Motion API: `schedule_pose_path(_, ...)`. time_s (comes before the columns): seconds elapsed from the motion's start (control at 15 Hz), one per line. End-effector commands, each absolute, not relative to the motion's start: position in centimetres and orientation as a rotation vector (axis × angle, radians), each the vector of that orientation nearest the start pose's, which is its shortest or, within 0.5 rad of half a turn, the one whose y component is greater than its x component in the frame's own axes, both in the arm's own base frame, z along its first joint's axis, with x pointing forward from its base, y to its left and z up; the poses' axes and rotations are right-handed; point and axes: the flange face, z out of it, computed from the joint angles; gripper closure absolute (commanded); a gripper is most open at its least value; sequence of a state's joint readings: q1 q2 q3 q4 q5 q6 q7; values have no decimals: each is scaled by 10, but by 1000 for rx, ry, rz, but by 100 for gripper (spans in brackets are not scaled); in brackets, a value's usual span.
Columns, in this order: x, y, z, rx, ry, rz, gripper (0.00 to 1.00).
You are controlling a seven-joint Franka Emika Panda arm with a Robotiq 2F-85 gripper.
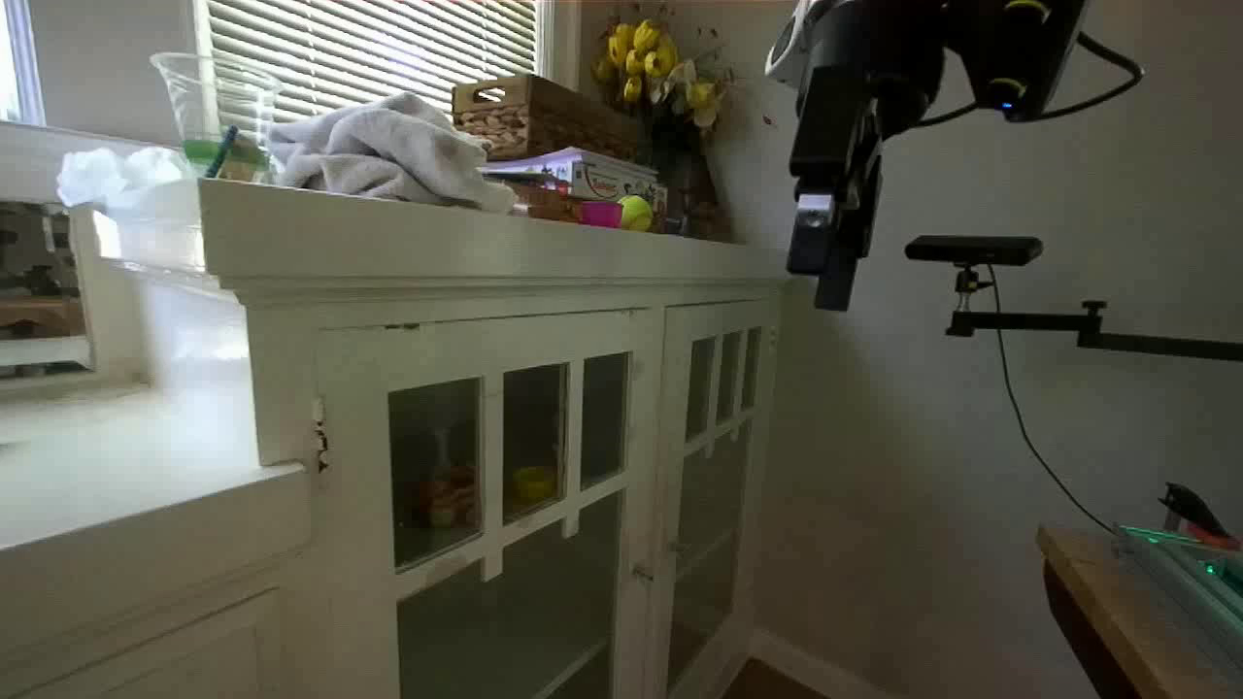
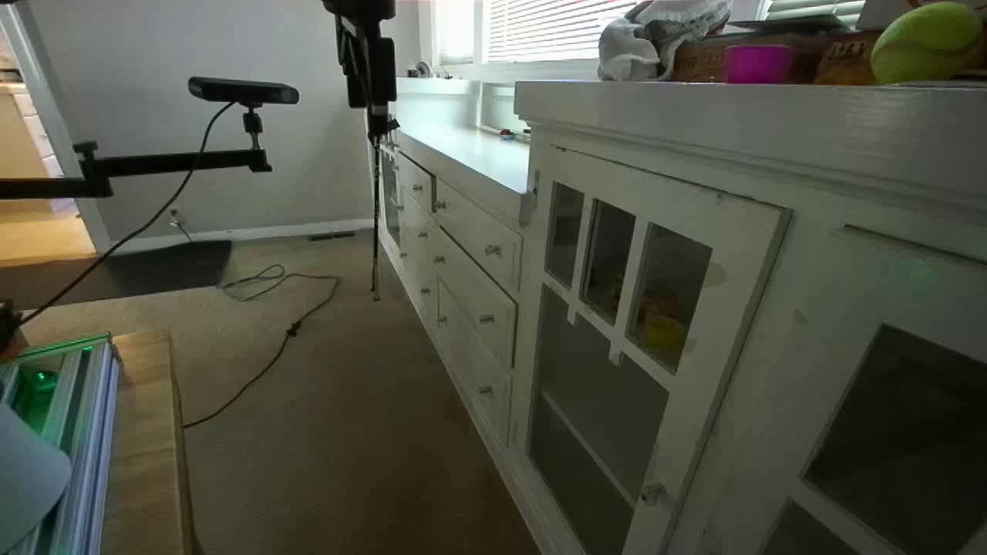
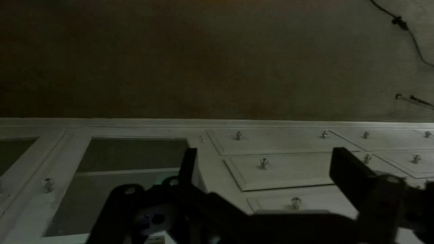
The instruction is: Open the cabinet's left door
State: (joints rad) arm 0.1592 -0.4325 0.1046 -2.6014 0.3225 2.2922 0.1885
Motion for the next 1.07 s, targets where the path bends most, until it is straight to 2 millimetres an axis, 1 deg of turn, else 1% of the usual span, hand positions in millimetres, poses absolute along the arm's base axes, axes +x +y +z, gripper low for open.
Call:
schedule_pose_path(0.0,392,113,411,-2901,189,-108,0)
schedule_pose_path(0.33,392,113,411,-2901,189,-108,0)
schedule_pose_path(0.4,395,103,410,-2876,176,-202,0)
schedule_pose_path(0.47,398,95,408,-2867,173,-239,0)
schedule_pose_path(0.67,410,55,406,-2823,154,-402,0)
schedule_pose_path(0.87,415,14,401,-2787,138,-455,0)
schedule_pose_path(1.0,418,-17,397,-2775,122,-468,0)
